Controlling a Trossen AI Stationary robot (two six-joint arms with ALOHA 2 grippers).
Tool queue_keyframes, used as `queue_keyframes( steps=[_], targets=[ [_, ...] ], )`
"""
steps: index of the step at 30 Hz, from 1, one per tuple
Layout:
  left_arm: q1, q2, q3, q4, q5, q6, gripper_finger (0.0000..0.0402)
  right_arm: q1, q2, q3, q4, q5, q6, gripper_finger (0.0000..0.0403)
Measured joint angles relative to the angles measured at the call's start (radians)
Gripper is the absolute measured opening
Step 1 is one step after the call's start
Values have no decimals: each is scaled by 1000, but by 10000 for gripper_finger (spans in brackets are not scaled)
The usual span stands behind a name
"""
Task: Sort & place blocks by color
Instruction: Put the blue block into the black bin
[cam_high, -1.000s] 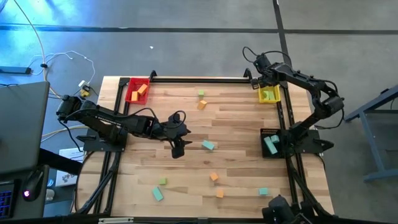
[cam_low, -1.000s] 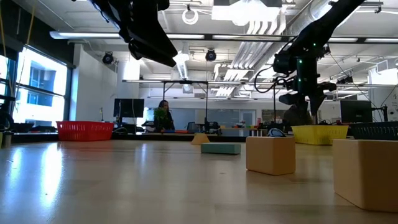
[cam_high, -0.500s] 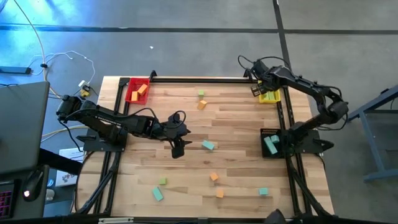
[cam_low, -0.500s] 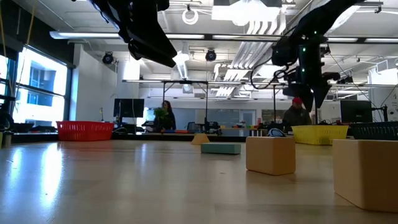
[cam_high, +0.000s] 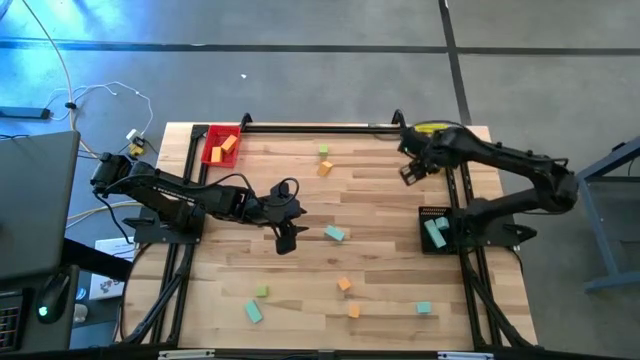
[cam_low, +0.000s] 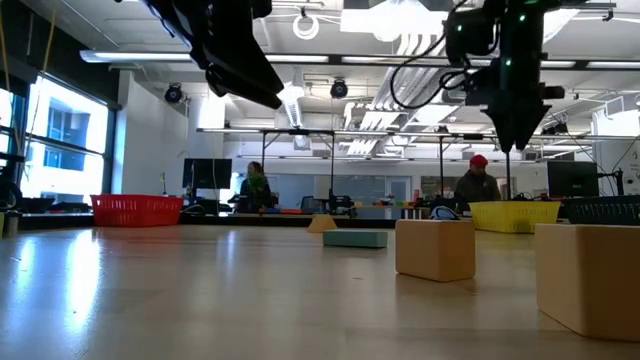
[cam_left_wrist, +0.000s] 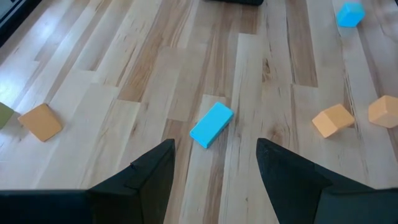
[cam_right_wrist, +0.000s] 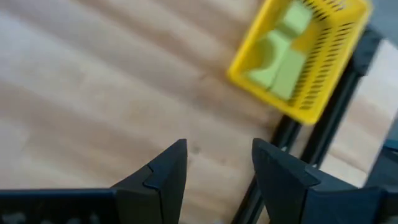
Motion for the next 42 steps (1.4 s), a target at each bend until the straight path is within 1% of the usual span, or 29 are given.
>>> queue_keyframes(
  steps=[6,14,18,22,28,35,39,42],
  targets=[
    [0,0,0,-2,0,0,211,212,-31,0,-32,-56,90,167],
    [0,0,0,-2,0,0,211,456,-32,0,-32,-158,193,167],
    [0,0,0,-2,0,0,211,565,-32,0,-32,-217,216,167],
    [0,0,0,-2,0,0,211,662,-32,0,-32,-243,223,167],
    [0,0,0,-2,0,0,211,783,-32,0,-32,-354,350,167],
    [0,0,0,-4,9,-12,211,915,-32,0,-31,-392,495,167],
    [0,0,0,-5,15,-16,211,1007,-28,0,-27,-389,574,169],
    [0,0,0,-6,16,-50,211,1077,-8,0,-24,-383,646,178]
  ],
)
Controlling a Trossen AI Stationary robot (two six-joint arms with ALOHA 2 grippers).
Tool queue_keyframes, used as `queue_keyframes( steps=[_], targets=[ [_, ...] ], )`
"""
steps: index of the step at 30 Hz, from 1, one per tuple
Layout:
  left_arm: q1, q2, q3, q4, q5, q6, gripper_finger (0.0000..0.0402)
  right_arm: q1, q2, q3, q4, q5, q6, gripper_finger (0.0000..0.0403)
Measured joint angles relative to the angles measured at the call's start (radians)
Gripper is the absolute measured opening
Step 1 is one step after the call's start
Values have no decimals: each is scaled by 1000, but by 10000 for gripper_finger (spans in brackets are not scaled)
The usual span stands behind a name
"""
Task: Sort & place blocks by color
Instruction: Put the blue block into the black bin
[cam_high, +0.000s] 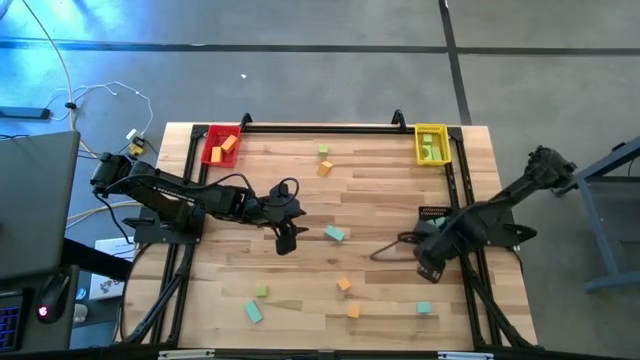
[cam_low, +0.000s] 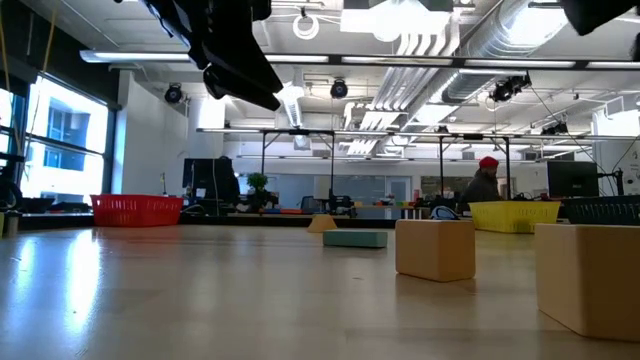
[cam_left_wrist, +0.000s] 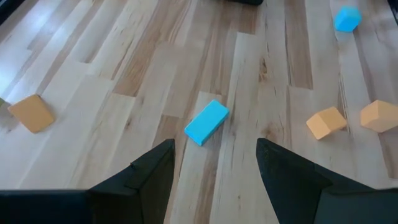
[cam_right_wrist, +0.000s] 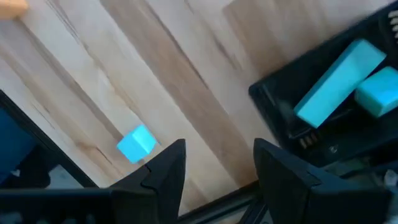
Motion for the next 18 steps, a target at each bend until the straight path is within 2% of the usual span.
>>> queue_keyframes(
  steps=[8,13,18],
  targets=[
    [0,0,0,-3,0,-14,211,163,103,0,164,-12,31,215],
    [0,0,0,0,-1,-27,211,234,163,0,293,-12,18,220],
    [0,0,0,0,-1,-38,211,304,226,0,357,53,-5,220]
  ],
)
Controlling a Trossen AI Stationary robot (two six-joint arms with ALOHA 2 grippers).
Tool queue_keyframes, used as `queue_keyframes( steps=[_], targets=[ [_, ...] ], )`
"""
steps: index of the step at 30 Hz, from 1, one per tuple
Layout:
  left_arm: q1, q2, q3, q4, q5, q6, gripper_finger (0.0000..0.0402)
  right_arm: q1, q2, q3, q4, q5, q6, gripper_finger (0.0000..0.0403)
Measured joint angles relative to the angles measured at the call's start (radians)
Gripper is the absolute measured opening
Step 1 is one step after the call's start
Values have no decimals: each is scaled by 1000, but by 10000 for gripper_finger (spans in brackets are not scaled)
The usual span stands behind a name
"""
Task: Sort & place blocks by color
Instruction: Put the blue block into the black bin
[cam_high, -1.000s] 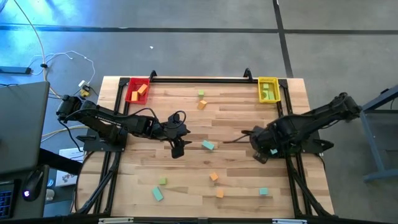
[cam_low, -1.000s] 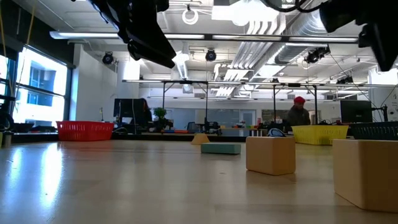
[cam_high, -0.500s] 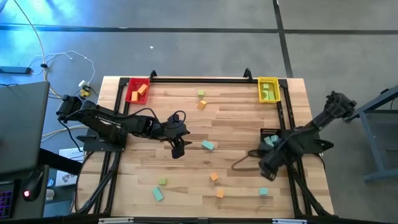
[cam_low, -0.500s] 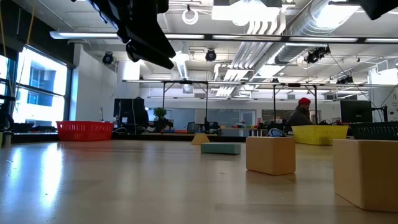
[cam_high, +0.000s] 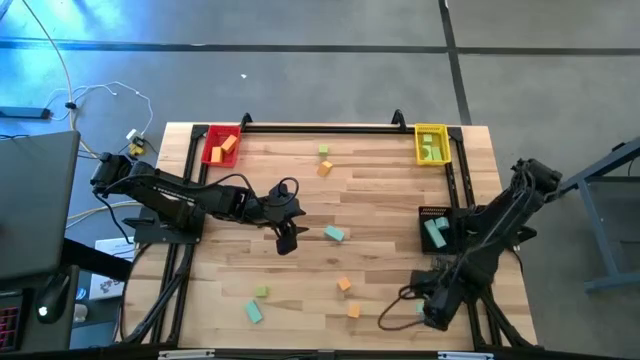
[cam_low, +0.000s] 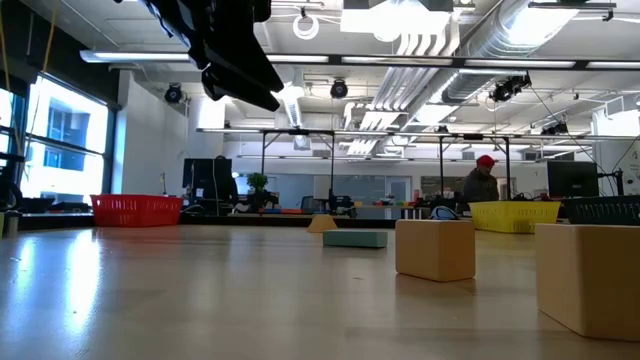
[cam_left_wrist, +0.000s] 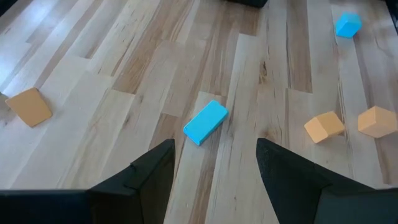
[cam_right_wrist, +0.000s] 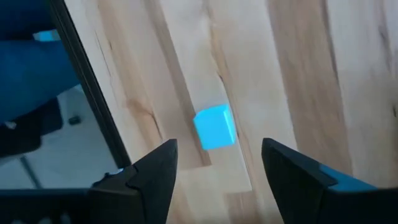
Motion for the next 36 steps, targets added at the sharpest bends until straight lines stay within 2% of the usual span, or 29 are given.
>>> queue_keyframes(
  steps=[11,14,18,36],
  targets=[
    [0,0,0,-2,-2,-19,211,101,98,0,25,33,67,220],
    [0,0,0,-2,-3,-26,211,116,113,0,47,77,67,220],
    [0,0,0,-2,-3,-26,211,127,135,0,50,126,49,220],
    [0,0,0,-2,-3,-26,211,130,264,0,113,158,11,220]
  ],
)
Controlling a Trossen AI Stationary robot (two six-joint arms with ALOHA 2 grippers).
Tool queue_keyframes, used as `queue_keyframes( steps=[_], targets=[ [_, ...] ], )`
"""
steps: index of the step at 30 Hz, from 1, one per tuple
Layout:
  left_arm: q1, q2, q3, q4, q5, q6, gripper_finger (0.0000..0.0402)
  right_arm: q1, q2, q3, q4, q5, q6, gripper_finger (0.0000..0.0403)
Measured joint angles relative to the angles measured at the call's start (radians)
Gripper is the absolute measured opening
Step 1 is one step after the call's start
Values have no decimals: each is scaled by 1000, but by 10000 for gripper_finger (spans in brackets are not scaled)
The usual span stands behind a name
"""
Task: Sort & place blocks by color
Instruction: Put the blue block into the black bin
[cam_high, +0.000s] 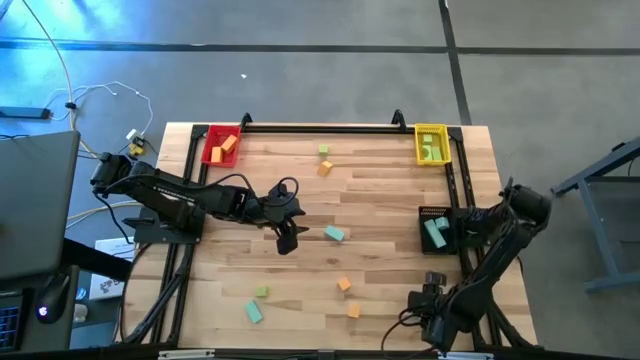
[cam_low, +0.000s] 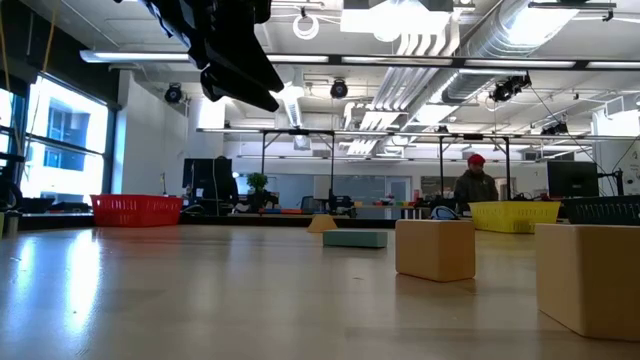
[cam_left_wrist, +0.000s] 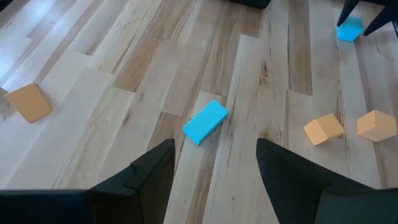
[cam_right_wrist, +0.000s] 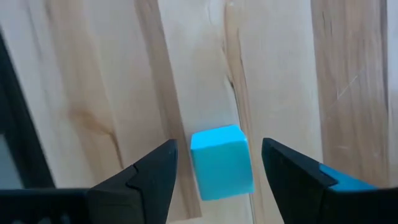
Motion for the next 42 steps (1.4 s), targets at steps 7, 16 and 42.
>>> queue_keyframes(
  steps=[7,16,42],
  targets=[
    [0,0,0,0,0,0,211,0,34,0,16,-5,32,206],
    [0,0,0,0,0,0,211,0,44,0,29,-40,77,129],
    [-52,0,0,-133,29,0,211,-64,35,1,-423,378,647,105]
  ],
)
